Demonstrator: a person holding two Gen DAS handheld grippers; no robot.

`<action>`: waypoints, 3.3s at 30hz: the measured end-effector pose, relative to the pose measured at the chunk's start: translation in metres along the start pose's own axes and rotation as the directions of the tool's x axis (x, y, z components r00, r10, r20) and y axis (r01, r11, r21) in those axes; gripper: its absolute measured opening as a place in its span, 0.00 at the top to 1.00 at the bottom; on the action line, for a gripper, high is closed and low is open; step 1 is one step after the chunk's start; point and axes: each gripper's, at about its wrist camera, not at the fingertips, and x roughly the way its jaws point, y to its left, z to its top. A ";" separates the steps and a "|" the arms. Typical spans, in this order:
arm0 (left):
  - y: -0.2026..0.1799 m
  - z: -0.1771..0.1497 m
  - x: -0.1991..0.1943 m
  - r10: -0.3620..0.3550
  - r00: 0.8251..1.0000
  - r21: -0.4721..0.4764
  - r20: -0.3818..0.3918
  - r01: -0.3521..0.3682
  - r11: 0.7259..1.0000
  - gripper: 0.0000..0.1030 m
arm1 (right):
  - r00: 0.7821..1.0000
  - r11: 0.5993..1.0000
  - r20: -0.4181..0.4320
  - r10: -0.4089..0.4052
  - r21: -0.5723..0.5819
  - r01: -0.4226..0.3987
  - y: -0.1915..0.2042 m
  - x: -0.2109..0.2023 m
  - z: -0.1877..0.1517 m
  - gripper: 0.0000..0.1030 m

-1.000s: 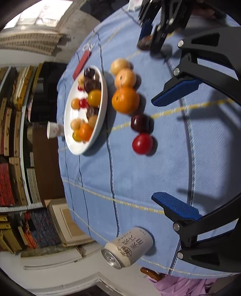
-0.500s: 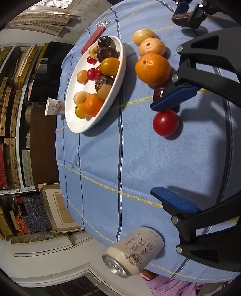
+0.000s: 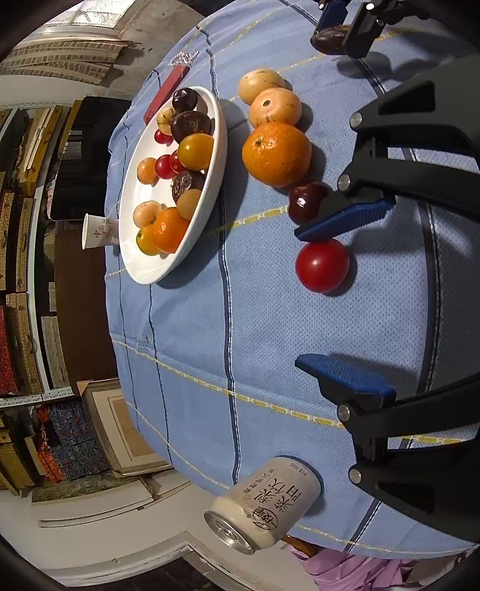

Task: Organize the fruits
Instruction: 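Grasp the red tomato with the left tool while the right tool holds the mangosteen, then carry the tomato and mangosteen to the plate and release both with both tools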

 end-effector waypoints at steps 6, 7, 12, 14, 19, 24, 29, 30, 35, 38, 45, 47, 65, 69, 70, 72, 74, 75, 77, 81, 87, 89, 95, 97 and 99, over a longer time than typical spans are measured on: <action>0.001 0.004 0.004 -0.009 1.000 -0.043 0.016 0.010 0.999 0.25 | 1.000 1.000 -0.001 0.000 0.003 0.000 0.000 0.000 0.000 0.57; 0.002 0.004 0.005 -0.006 1.000 -0.048 0.019 0.007 0.999 0.23 | 1.000 1.000 -0.002 0.000 0.003 0.000 0.000 0.000 0.000 0.57; 0.013 -0.001 0.006 0.027 1.000 -0.043 -0.003 -0.027 0.999 0.20 | 1.000 1.000 -0.004 0.004 0.002 -0.004 -0.001 0.001 0.001 0.57; 0.020 -0.005 0.001 0.023 1.000 -0.049 -0.005 -0.024 0.999 0.20 | 1.000 1.000 -0.002 0.005 0.000 -0.005 0.000 0.000 0.001 0.57; 0.026 -0.010 -0.006 0.024 1.000 -0.047 -0.014 -0.025 0.999 0.20 | 1.000 1.000 -0.007 0.009 -0.001 -0.009 -0.001 0.002 0.002 0.57; 0.019 -0.010 -0.006 -0.021 1.000 -0.041 0.006 0.022 0.999 0.20 | 1.000 1.000 -0.006 0.009 -0.001 -0.009 -0.002 0.003 0.002 0.57; 0.013 -0.004 0.005 -0.036 0.999 -0.064 -0.015 0.035 0.997 0.15 | 1.000 1.000 -0.009 0.010 0.001 -0.010 -0.002 0.003 0.001 0.57; 0.015 -0.004 0.007 -0.046 0.999 -0.083 -0.024 0.044 0.996 0.15 | 1.000 1.000 -0.009 0.010 0.001 -0.010 -0.002 0.003 0.002 0.57; 0.020 -0.009 0.004 -0.039 0.998 -0.072 -0.038 0.036 0.997 0.36 | 1.000 1.000 -0.011 0.013 0.002 -0.013 -0.002 0.004 0.001 0.57; 0.029 -0.014 -0.003 -0.036 0.999 -0.081 -0.030 0.033 0.996 0.36 | 1.000 1.000 -0.008 0.015 0.002 -0.015 -0.002 0.004 0.002 0.57; 0.016 -0.017 0.000 -0.068 0.997 -0.003 -0.033 0.068 0.998 0.37 | 1.000 1.000 -0.009 0.017 0.002 -0.017 -0.003 0.004 0.002 0.57; 0.008 -0.015 0.007 -0.095 0.994 0.008 -0.047 0.096 0.995 0.39 | 1.000 1.000 -0.007 0.015 0.003 -0.015 -0.003 0.003 0.002 0.57; 0.003 -0.014 -0.019 -0.163 0.986 0.029 0.045 0.162 0.986 0.72 | 1.000 1.000 -0.001 0.023 0.007 -0.023 -0.004 0.002 0.002 0.57; 0.004 -0.018 -0.032 -0.172 0.983 0.028 0.066 0.170 0.985 0.72 | 1.000 1.000 0.007 0.022 0.006 -0.022 -0.003 0.000 0.002 0.57; 0.006 -0.019 -0.035 -0.173 0.982 0.023 0.069 0.172 0.985 0.72 | 1.000 1.000 0.009 0.022 0.006 -0.022 -0.003 -0.001 0.001 0.57; 0.008 -0.021 -0.039 -0.176 0.981 0.013 0.077 0.176 0.984 0.72 | 1.000 1.000 0.018 0.021 0.005 -0.021 -0.003 -0.003 0.002 0.57; 0.011 -0.023 -0.046 -0.179 0.980 0.001 0.089 0.180 0.984 0.72 | 0.999 1.000 0.035 0.018 0.006 -0.019 -0.003 -0.007 0.002 0.57; 0.012 -0.022 -0.051 -0.181 0.978 -0.004 0.100 0.182 0.983 0.72 | 0.999 1.000 0.050 0.021 0.008 -0.021 -0.003 -0.011 0.003 0.58; 0.013 -0.019 -0.062 -0.185 0.975 -0.006 0.124 0.187 0.982 0.72 | 0.997 1.000 0.081 0.006 0.005 -0.007 -0.002 -0.020 0.007 0.58; 0.004 0.000 -0.086 -0.195 0.965 0.014 0.177 0.195 0.981 0.72 | 0.971 0.998 0.229 -0.064 -0.012 0.069 0.000 -0.058 0.026 0.58; -0.020 0.048 -0.078 -0.235 0.953 0.017 0.191 0.236 0.972 0.72 | 0.939 0.991 0.324 -0.115 -0.027 0.131 -0.007 -0.076 0.076 0.58; -0.027 0.064 -0.064 -0.249 0.952 0.008 0.181 0.252 0.968 0.72 | 0.937 0.991 0.326 -0.126 -0.011 0.136 -0.014 -0.068 0.094 0.58; -0.044 0.111 -0.003 -0.223 0.963 -0.014 0.153 0.228 0.974 0.72 | 0.938 0.982 0.293 -0.187 0.075 0.172 -0.050 -0.014 0.149 0.58; -0.049 0.125 0.012 -0.207 0.966 -0.011 0.153 0.211 0.977 0.72 | 0.940 0.980 0.279 -0.197 0.090 0.179 -0.058 0.004 0.160 0.58; -0.054 0.138 0.026 -0.209 0.967 -0.015 0.148 0.214 0.977 0.72 | 0.942 0.979 0.266 -0.203 0.067 0.192 -0.061 0.022 0.168 0.58</action>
